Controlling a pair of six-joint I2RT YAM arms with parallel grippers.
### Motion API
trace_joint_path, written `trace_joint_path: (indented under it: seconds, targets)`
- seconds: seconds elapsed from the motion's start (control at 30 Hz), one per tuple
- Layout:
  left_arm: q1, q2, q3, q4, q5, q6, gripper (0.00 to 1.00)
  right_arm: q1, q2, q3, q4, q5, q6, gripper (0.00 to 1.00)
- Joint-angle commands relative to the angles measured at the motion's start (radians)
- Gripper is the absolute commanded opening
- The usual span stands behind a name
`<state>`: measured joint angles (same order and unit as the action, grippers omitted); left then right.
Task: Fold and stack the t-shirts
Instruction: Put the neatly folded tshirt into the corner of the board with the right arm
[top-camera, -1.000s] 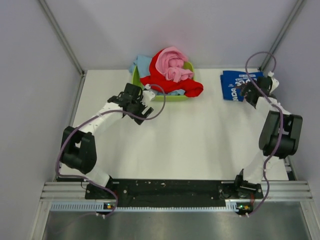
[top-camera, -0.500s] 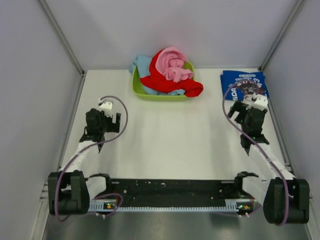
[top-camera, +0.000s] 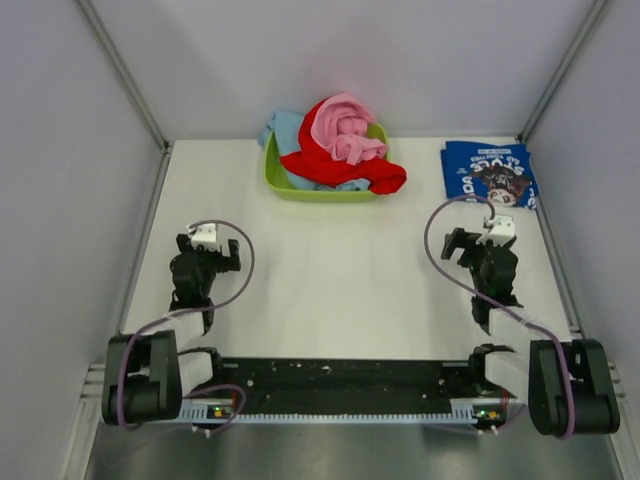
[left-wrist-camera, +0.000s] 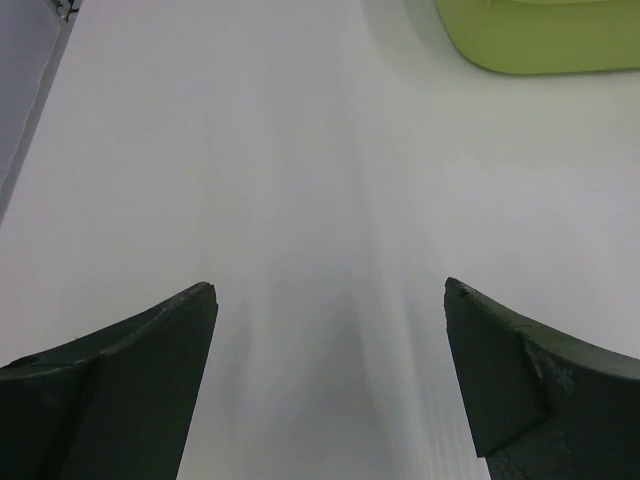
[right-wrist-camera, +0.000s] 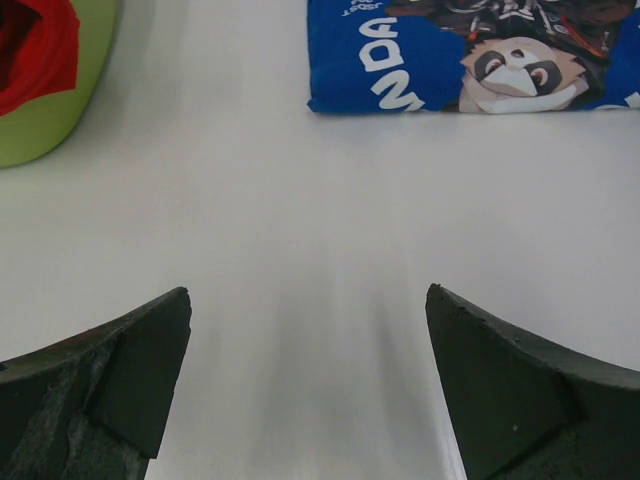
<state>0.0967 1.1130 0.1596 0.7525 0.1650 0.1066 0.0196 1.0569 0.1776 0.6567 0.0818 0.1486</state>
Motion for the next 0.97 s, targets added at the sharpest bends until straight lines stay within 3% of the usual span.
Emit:
trace_joint_path:
  seconds: [0.0,0.1,0.17,0.33,0.47,0.63,0.87,0.93]
  targets:
    - [0.003,0.074,0.055,0.203,0.039,-0.008,0.99,0.014,0.047,0.006,0.171,-0.127,-0.047,0.99]
    - [0.005,0.084,0.087,0.140,0.039,-0.015,0.99,0.014,0.086,0.040,0.170,-0.194,-0.063,0.99]
    - [0.005,0.076,0.078,0.148,0.048,-0.012,0.99,0.016,0.092,-0.007,0.288,-0.234,-0.044,0.99]
    - [0.005,0.053,0.052,0.171,0.065,-0.024,0.99,0.019,0.084,-0.007,0.273,-0.218,-0.043,0.99]
    - [0.005,0.042,0.077,0.090,0.139,-0.018,0.99,0.020,0.071,-0.026,0.293,-0.212,-0.041,0.99]
    - [0.005,0.059,0.098,0.073,0.058,-0.056,0.99,0.019,0.081,-0.013,0.279,-0.209,-0.038,0.99]
    - [0.005,0.048,0.090,0.071,0.128,-0.033,0.99,0.019,0.081,-0.010,0.274,-0.203,-0.035,0.99]
    - [0.005,0.053,0.092,0.076,0.082,-0.050,0.99,0.019,0.081,-0.012,0.276,-0.201,-0.035,0.99]
